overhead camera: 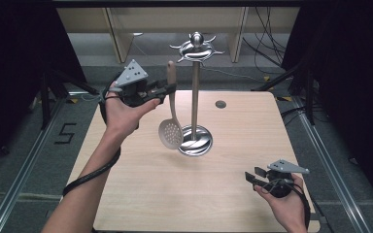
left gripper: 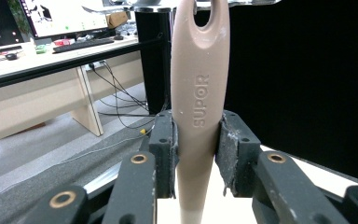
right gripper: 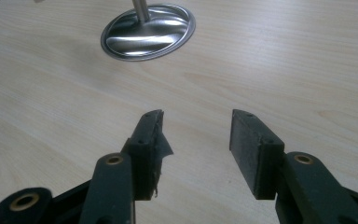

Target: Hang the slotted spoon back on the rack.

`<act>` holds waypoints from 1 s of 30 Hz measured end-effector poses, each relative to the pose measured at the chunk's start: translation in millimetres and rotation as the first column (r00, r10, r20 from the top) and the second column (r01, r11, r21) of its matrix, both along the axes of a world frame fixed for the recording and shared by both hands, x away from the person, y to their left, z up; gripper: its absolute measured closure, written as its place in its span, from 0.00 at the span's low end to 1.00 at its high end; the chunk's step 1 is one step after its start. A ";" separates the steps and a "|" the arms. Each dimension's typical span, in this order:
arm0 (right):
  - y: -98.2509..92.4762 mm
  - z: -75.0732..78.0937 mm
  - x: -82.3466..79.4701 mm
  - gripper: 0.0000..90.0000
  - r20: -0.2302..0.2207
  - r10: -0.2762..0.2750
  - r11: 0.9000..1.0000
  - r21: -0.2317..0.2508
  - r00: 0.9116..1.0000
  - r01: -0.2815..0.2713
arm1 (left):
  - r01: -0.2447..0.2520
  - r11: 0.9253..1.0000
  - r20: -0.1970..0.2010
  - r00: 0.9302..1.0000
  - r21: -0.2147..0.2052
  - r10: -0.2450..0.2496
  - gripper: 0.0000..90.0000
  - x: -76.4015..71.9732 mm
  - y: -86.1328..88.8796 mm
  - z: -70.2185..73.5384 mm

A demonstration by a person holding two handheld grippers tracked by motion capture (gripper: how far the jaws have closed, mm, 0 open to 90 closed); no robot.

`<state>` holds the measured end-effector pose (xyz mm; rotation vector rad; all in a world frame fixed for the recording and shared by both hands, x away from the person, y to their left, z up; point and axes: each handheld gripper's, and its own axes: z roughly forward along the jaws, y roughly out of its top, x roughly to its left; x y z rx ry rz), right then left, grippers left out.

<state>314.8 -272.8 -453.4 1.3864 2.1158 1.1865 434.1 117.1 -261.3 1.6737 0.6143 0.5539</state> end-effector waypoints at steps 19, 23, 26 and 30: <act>1.1 0.3 -0.8 0.61 -0.014 0.000 1.000 0.001 1.000 0.000 | -0.005 1.000 -0.013 1.000 -0.003 0.005 0.76 6.9 -7.0 3.8; -0.1 1.6 -1.4 0.61 0.002 -0.014 1.000 -0.028 1.000 0.014 | -0.005 1.000 -0.015 1.000 -0.001 0.005 0.76 8.6 -8.6 4.8; 1.1 0.3 -0.8 0.61 -0.014 0.000 1.000 0.001 1.000 0.000 | -0.005 1.000 -0.017 1.000 -0.001 0.005 0.76 9.8 -9.2 4.4; 0.5 1.1 -1.2 0.61 -0.009 -0.007 1.000 -0.014 1.000 0.007 | -0.006 1.000 -0.024 1.000 0.001 0.006 0.76 11.1 -10.6 3.0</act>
